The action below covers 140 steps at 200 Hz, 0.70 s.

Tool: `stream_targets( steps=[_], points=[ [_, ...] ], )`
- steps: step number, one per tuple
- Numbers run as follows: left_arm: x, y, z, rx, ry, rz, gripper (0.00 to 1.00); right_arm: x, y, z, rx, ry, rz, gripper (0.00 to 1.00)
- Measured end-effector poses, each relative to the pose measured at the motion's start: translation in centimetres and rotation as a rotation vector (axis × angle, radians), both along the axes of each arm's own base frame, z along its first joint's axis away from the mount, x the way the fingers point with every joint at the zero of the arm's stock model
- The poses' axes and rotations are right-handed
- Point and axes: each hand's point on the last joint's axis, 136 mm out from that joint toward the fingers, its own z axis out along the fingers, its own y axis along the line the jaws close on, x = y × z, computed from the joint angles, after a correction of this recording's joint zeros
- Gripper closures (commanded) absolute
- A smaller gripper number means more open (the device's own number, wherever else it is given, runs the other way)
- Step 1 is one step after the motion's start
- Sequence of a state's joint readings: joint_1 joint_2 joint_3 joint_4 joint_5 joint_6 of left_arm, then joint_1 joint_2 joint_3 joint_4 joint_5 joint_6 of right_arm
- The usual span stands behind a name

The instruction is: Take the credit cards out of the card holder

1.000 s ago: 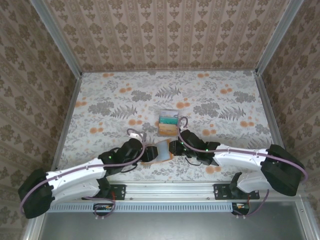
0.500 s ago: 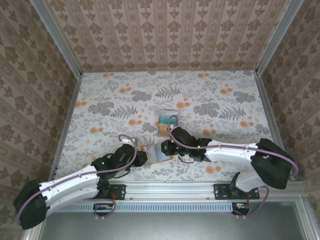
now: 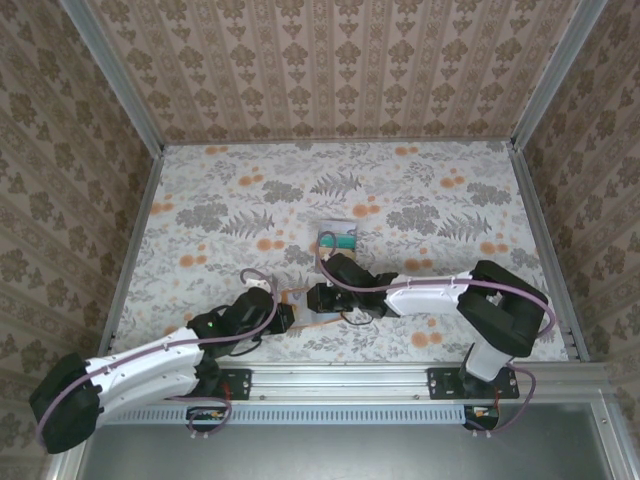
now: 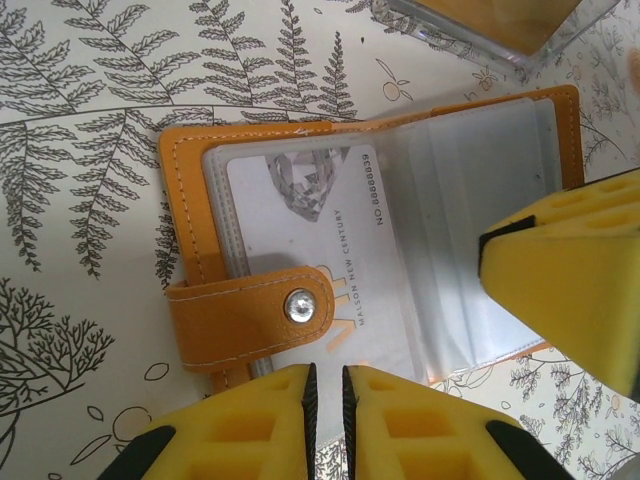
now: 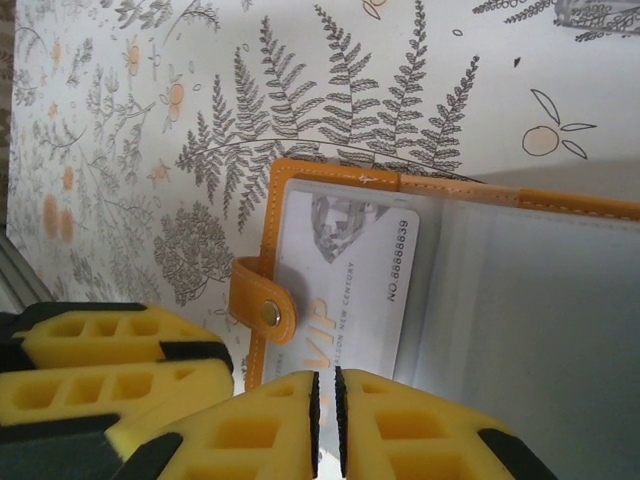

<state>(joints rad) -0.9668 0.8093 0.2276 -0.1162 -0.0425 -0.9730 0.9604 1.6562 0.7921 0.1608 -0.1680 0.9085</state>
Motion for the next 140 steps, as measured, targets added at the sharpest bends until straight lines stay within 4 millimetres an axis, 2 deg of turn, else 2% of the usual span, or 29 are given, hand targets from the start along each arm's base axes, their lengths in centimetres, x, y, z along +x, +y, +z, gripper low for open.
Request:
stream_targets(
  steps=[55, 140],
  points=[
    [-0.2, 0.3, -0.9, 0.032, 0.019, 0.002, 0.84, -0.2, -0.3, -2.3, -0.038, 0.058, -0.026, 0.83],
    [-0.4, 1.0, -1.7, 0.052, 0.040, 0.027, 0.92, -0.1, -0.1, -2.8, -0.029, 0.076, -0.046, 0.82]
  ],
)
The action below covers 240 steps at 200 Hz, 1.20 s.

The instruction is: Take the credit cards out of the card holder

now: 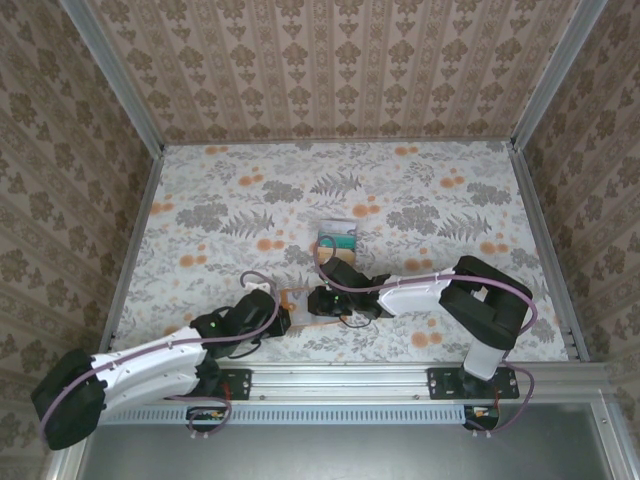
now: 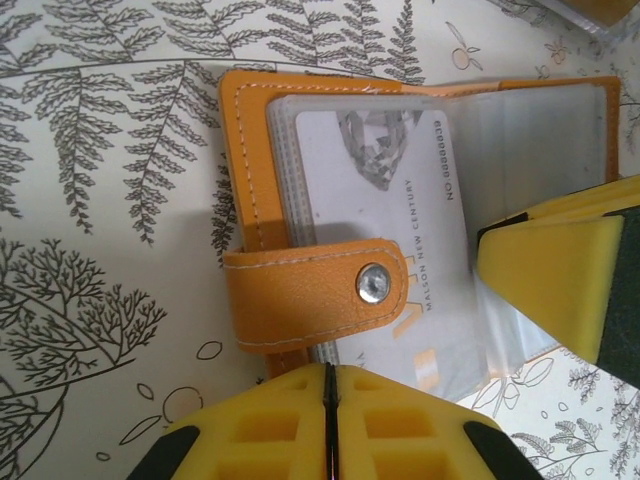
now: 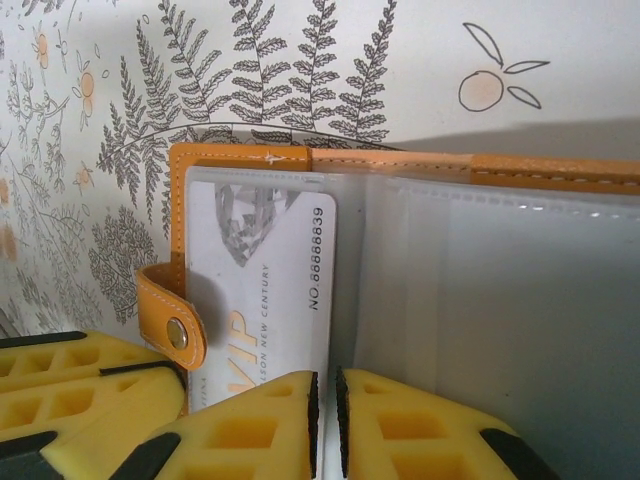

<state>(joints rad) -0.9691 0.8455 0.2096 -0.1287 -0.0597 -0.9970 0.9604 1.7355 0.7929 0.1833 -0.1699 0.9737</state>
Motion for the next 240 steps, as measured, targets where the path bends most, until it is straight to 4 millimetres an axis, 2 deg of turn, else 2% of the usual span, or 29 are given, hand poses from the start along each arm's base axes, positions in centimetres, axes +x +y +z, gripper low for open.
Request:
stream_targets(
  steps=[61, 110, 142, 165, 240],
  points=[
    [-0.3, 0.3, -1.0, 0.042, 0.020, 0.001, 0.95, 0.0, 0.1, -0.1, 0.002, 0.005, 0.001, 0.82],
    [-0.1, -0.3, -1.0, 0.056, 0.015, -0.004, 0.97, 0.1, 0.2, -0.2, 0.004, 0.003, -0.001, 0.82],
    [0.0, -0.3, -1.0, 0.062, 0.011, -0.001, 0.97, 0.2, 0.2, -0.2, 0.003, 0.003, -0.003, 0.95],
    [0.0, -0.3, -1.0, 0.063, 0.010, 0.001, 1.00, 0.2, 0.2, -0.2, 0.003, 0.006, -0.011, 1.00],
    [0.1, 0.3, -1.1, 0.070, 0.028, 0.048, 1.00, 0.0, -0.3, 0.4, 0.007, -0.001, -0.012, 1.00]
  ],
)
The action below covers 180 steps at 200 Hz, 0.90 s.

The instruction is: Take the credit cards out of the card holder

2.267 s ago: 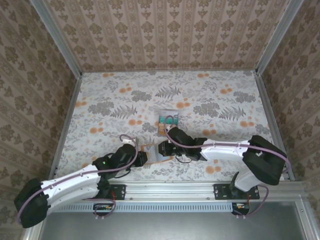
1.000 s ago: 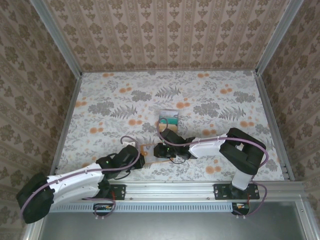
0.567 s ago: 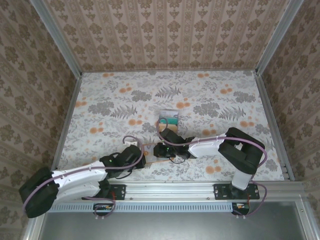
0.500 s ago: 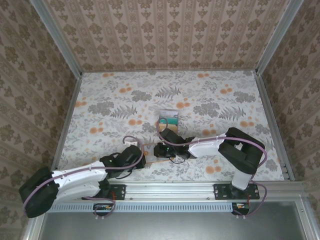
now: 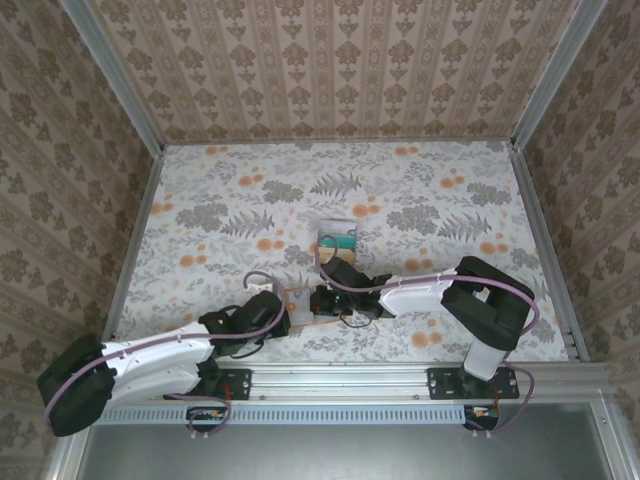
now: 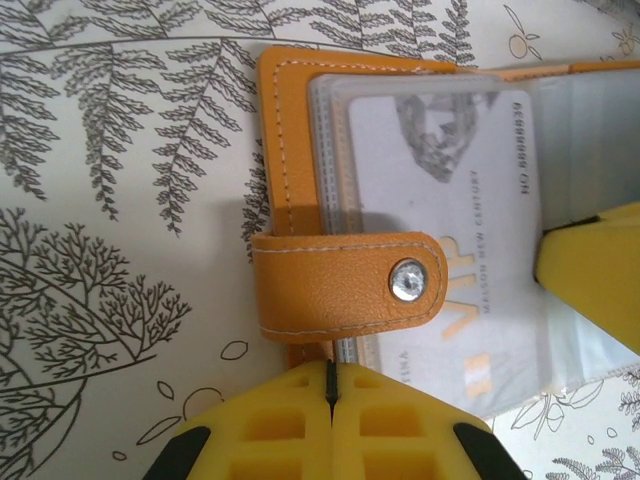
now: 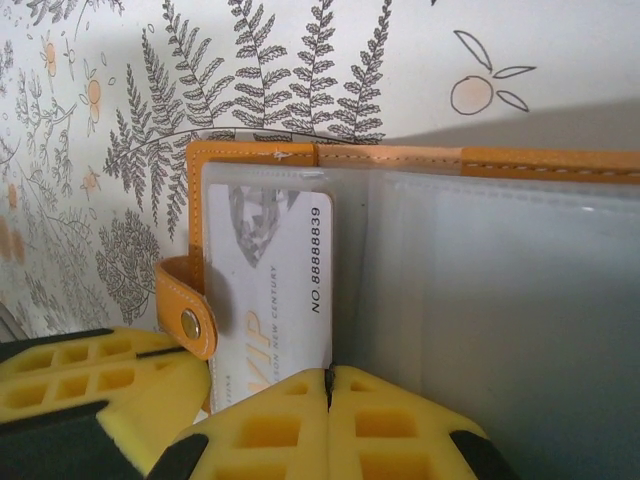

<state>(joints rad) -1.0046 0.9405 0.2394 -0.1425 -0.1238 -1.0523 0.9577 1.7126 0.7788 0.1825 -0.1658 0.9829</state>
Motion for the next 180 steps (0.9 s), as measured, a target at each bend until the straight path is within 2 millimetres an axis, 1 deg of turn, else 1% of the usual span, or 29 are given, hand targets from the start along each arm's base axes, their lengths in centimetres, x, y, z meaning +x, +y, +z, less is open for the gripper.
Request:
stream_targets(
  steps=[27, 84, 113, 145, 180],
  points=[
    [0.2, 0.2, 0.0, -0.001, 0.002, 0.013, 1.00, 0.0, -0.6, 0.3, 0.000, -0.004, -0.005, 1.00],
    [0.0, 0.4, 0.2, 0.016, 0.010, 0.007, 1.00, 0.0, -0.6, 0.2, -0.002, -0.004, -0.004, 1.00],
    [-0.1, 0.6, 0.6, 0.024, 0.008, 0.000, 1.00, 0.0, -0.8, 0.1, -0.008, -0.001, -0.008, 1.00],
    [-0.1, 0.9, 0.5, 0.033, 0.013, 0.004, 1.00, 0.2, -1.4, -0.3, -0.019, 0.005, -0.020, 1.00],
    [-0.1, 0.8, 0.5, 0.027, 0.014, 0.001, 1.00, 0.2, -1.4, -0.3, -0.015, 0.003, -0.019, 1.00]
  ],
)
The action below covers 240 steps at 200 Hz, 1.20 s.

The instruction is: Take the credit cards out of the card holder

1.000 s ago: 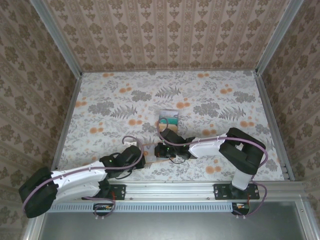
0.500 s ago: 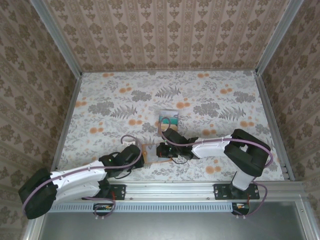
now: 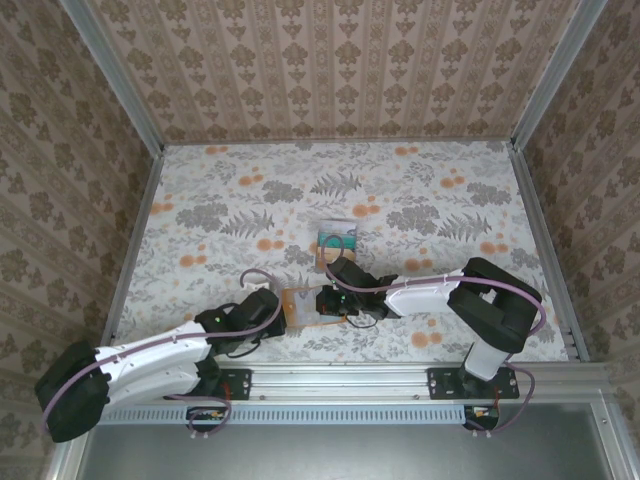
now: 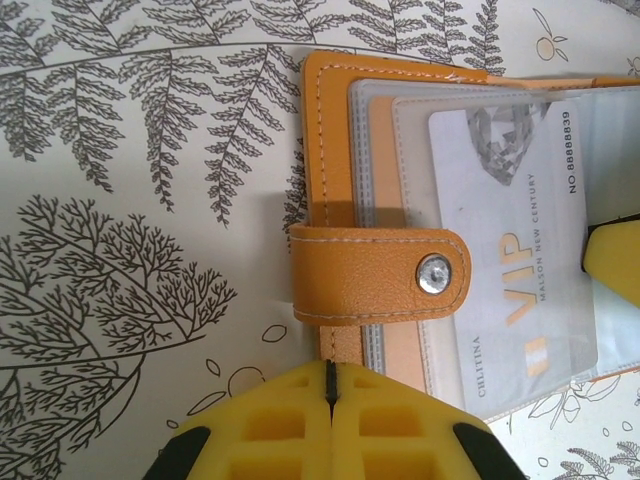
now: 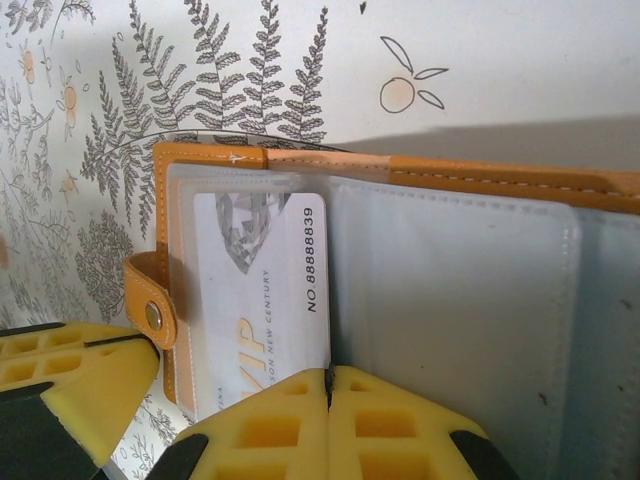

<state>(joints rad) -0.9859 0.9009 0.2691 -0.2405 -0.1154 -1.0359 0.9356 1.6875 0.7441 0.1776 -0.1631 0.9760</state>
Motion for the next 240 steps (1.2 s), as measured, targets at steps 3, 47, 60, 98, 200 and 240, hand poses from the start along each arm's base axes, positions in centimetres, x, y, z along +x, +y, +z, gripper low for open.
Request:
stream_targets(
  steps=[3, 47, 60, 98, 200, 240],
  points=[
    [0.0, -0.1, 0.0, -0.003, 0.000, -0.002, 1.00, 0.0, 0.0, 0.0, 0.001, 0.000, 0.000, 1.00],
    [0.5, -1.6, 1.7, -0.086, -0.038, -0.025, 1.00, 0.0, 0.1, 0.1, 0.003, -0.002, 0.000, 1.00],
    [0.7, -2.3, 2.1, -0.105, -0.046, -0.034, 1.00, 0.0, 0.1, 0.1, 0.004, -0.002, 0.000, 1.00],
    [1.4, -3.7, 1.8, -0.098, -0.033, -0.048, 1.00, 0.0, 0.1, 0.1, 0.007, -0.002, 0.001, 1.00],
    [1.2, -3.4, 0.2, -0.043, 0.008, -0.036, 1.00, 0.1, 0.2, 0.1, 0.011, -0.004, 0.003, 0.85],
    [1.4, -3.9, 0.1, -0.052, 0.006, -0.037, 1.00, 0.1, 0.5, -0.2, 0.017, 0.001, 0.006, 0.77]
  ],
)
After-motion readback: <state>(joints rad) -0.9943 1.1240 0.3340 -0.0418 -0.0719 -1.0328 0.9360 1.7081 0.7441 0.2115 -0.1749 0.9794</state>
